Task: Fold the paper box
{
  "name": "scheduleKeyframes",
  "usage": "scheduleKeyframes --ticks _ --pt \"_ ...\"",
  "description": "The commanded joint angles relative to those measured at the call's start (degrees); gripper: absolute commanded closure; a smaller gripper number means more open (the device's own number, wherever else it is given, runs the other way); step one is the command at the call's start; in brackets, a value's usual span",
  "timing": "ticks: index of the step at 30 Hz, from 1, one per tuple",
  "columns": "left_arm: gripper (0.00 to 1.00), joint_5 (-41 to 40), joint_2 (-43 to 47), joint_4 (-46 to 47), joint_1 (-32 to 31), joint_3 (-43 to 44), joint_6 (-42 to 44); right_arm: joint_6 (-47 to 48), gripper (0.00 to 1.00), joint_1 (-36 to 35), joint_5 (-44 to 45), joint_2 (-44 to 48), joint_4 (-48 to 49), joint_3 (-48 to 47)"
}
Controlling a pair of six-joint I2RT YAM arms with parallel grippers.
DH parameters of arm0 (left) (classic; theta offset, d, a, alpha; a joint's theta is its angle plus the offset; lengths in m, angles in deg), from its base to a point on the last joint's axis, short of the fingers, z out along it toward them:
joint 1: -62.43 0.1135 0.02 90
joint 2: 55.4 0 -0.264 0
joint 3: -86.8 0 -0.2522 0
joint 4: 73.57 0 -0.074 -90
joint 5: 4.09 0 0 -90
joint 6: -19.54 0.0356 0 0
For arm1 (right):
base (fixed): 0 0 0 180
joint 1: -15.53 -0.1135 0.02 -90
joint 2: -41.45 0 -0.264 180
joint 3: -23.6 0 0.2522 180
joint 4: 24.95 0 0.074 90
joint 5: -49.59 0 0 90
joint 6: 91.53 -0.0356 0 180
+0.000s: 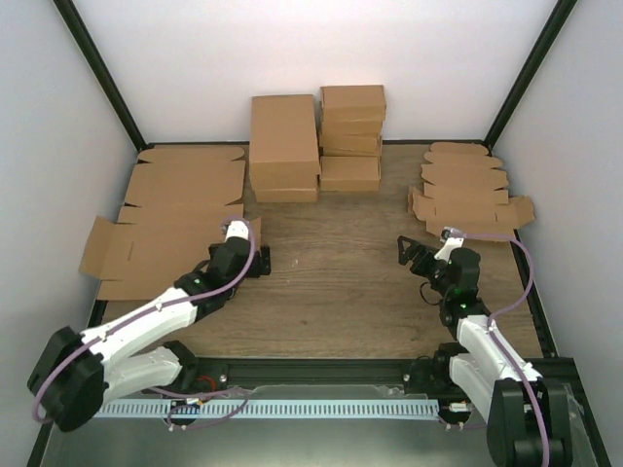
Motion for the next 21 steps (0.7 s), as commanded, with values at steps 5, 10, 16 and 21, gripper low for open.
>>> scheduleKeyframes --ticks 5,10,16,21 --pt "0.00 -10.89 -14.29 -4.95 -3.17 7.09 -2.06 0.61 0.00 -0.39 -0.56 -0.19 1.33 -0.68" --pt "0.00 -12.68 -23.37 -7.39 -3.14 10.98 -3.48 0.48 0.00 -0.39 -0.63 -0.62 1.69 -0.71" --pt "0.00 -11.24 -29.09 -6.91 -3.11 12.50 -4.33 0.55 0.00 -0.39 -0.62 -0.92 1.54 -0.86" --pt "0.03 -11.40 -33.09 -7.85 -2.93 13.98 -5.78 0.66 0.00 -0.42 -0.40 -0.48 1.12 -0.86"
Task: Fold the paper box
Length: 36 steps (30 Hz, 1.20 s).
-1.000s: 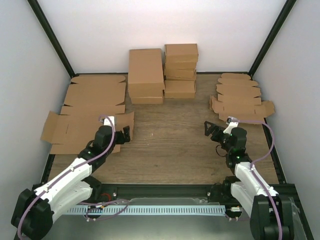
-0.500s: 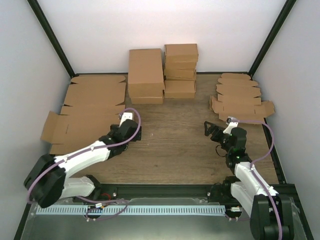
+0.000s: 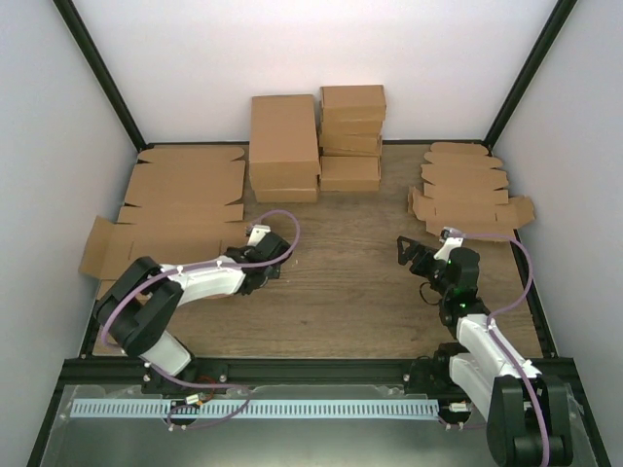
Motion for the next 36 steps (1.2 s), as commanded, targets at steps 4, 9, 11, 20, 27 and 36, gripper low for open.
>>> scheduleKeyframes --ticks 4,9,11,20,27,36 --pt "0.17 -1.76 -4.40 -2.19 0.42 3.29 -3.64 0.76 0.00 -0.39 -0.02 0.45 0.63 -0.86" --pt "0.45 -2.15 -3.56 -2.29 1.16 3.04 -4.62 0.77 0.00 -0.44 0.11 0.56 0.44 -0.91" --pt "0.57 -3.10 -2.54 -2.88 1.19 3.03 -5.01 0.77 0.00 -0.39 0.11 0.62 0.43 -0.86" --pt "0.95 -8.84 3.02 -8.59 1.23 4.88 -7.09 0.82 0.00 -0.39 0.09 1.15 0.09 -0.86" --pt "0.96 -14.34 10.15 -14.17 1.37 5.16 -13.15 0.85 0.00 -0.39 -0.20 1.00 0.35 -0.86" --pt "0.96 -14.43 25.68 -17.80 5.57 5.87 -14.89 0.81 0.00 -0.40 -0.27 0.79 0.37 -0.86"
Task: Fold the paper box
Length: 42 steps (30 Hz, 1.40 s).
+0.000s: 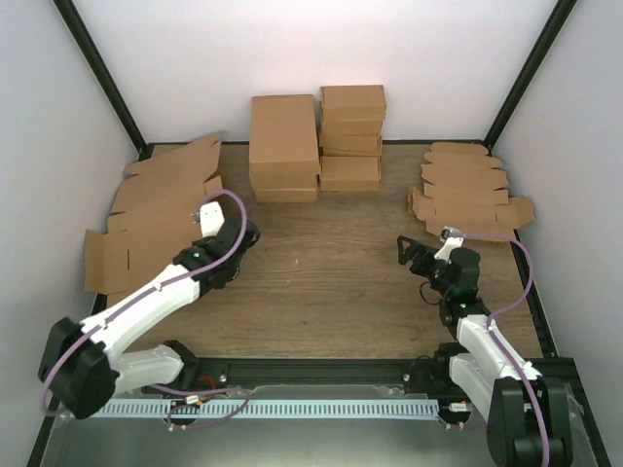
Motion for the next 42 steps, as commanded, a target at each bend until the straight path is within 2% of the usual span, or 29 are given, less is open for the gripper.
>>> scheduleKeyframes --ticks 1,12,22,34,35,36,37,38,39,40,42 --pt "0.96 -2.32 7.25 -2.19 1.20 2.01 -1.38 0.79 0.00 -0.39 -0.28 0.17 0.43 -0.86" --pt "0.96 3.28 14.10 -6.86 1.20 6.79 -2.59 0.66 0.00 -0.39 -0.54 -0.77 0.88 -0.96" --pt "0.96 17.85 19.97 1.92 1.20 6.33 -4.30 0.58 0.00 -0.39 -0.74 -1.24 1.19 -1.01" --pt "0.96 27.48 16.27 11.56 1.20 6.60 -8.91 0.75 0.00 -0.39 -0.91 -1.94 0.97 -1.30" --pt "0.93 28.28 15.55 12.49 1.15 6.65 -8.90 0.75 0.00 -0.39 -0.85 -2.01 1.02 -1.38" --pt "0.85 29.56 14.90 13.50 1.19 6.68 -8.71 0.74 0.00 -0.44 -0.84 -2.07 1.00 -1.36" --pt "0.73 31.71 14.14 14.67 1.20 6.78 -7.66 0.77 0.00 -0.44 -0.86 -2.12 0.99 -1.38" --pt "0.55 34.37 13.08 15.46 1.20 7.26 -6.11 0.82 0.00 -0.40 -0.91 -2.12 1.04 -1.39" --pt "0.41 36.79 11.85 15.45 1.20 8.19 -4.23 0.82 0.00 -0.39 -0.84 -2.12 0.94 -1.39" --pt "0.29 38.73 10.32 14.38 1.20 9.48 -2.84 0.82 0.00 -0.39 -0.91 -2.12 0.88 -1.39" --pt "0.12 40.57 7.40 10.32 1.35 12.96 0.50 0.85 0.00 -0.40 -0.92 -2.12 0.88 -1.39"
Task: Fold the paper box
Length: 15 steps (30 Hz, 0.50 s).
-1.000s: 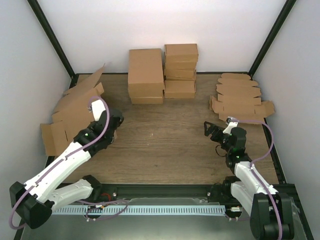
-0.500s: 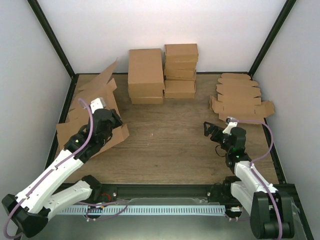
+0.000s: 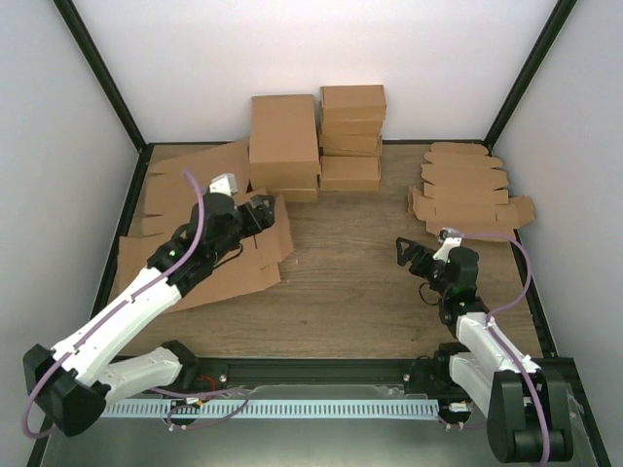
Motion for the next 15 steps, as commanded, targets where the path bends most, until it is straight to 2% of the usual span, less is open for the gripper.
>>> scheduleKeyframes --ticks 1,3,7,12,15 --pt "0.06 7.64 -5.11 -3.19 0.57 7.57 8.16 0.87 0.00 -0.39 -0.39 -0.06 0.55 -1.42" --pt "0.00 6.12 -6.10 -8.18 1.52 10.14 10.92 1.00 0.00 -0.39 -1.13 -0.41 1.03 -1.34" --pt "0.00 8.57 -4.31 -11.21 7.40 9.49 13.49 1.49 0.00 -0.38 -4.63 -4.31 2.32 -2.44" --pt "0.00 15.65 -0.74 -12.98 20.23 5.36 14.09 2.16 0.00 -1.35 -10.08 -9.08 5.14 -3.80" --pt "0.00 21.17 1.72 -12.04 28.79 1.38 13.41 4.08 0.00 -6.71 -8.38 -12.09 2.02 -8.14"
